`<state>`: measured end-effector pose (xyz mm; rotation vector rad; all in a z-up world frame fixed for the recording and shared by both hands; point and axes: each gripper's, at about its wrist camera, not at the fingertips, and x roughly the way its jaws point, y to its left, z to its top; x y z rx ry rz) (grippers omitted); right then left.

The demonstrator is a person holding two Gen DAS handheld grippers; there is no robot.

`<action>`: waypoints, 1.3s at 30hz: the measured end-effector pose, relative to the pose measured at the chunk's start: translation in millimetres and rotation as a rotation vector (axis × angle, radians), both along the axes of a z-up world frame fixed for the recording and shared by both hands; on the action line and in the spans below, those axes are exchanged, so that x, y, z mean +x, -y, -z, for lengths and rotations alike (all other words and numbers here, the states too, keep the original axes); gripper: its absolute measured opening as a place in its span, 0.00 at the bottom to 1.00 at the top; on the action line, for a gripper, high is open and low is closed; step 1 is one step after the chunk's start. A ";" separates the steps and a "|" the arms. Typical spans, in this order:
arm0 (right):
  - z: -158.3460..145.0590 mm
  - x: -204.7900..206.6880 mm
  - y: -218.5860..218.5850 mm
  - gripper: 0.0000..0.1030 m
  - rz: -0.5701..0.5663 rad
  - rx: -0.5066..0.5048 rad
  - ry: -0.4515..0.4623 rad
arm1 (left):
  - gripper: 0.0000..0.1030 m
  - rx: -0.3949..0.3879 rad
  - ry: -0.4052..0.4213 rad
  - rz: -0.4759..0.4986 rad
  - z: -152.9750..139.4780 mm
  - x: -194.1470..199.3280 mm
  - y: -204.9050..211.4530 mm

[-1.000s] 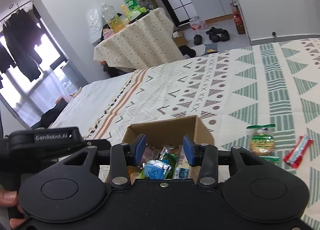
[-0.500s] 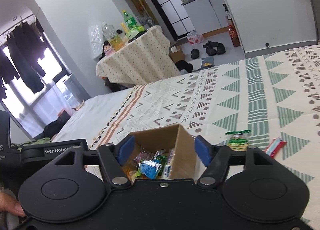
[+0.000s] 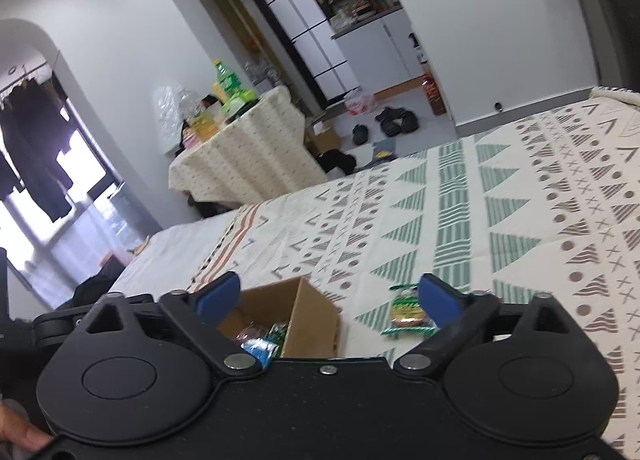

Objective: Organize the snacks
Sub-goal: 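Lower both packets into the box and open both grippers, then move both grippers to the green round cracker packet and red candy bar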

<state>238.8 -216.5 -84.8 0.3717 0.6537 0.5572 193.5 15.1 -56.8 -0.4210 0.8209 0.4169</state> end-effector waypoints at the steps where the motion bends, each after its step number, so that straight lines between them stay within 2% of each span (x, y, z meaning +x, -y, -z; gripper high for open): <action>1: -0.1 0.3 4.1 0.99 0.010 0.004 -0.002 | 1.00 0.001 0.001 0.002 -0.1 0.8 3.6; 13: -0.5 4.4 51.2 1.00 0.095 0.017 -0.041 | 1.00 0.039 0.034 0.064 0.0 11.3 51.2; 24: 5.5 14.1 81.2 1.00 0.139 0.016 -0.089 | 1.00 0.006 0.023 0.115 8.2 28.8 74.6; 33: 15.6 23.9 103.5 1.00 0.172 0.061 -0.154 | 1.00 -0.018 -0.023 0.132 27.6 52.7 84.4; 39: 24.9 33.0 108.1 1.00 0.189 0.059 -0.172 | 0.98 -0.059 -0.016 0.151 42.1 71.2 84.6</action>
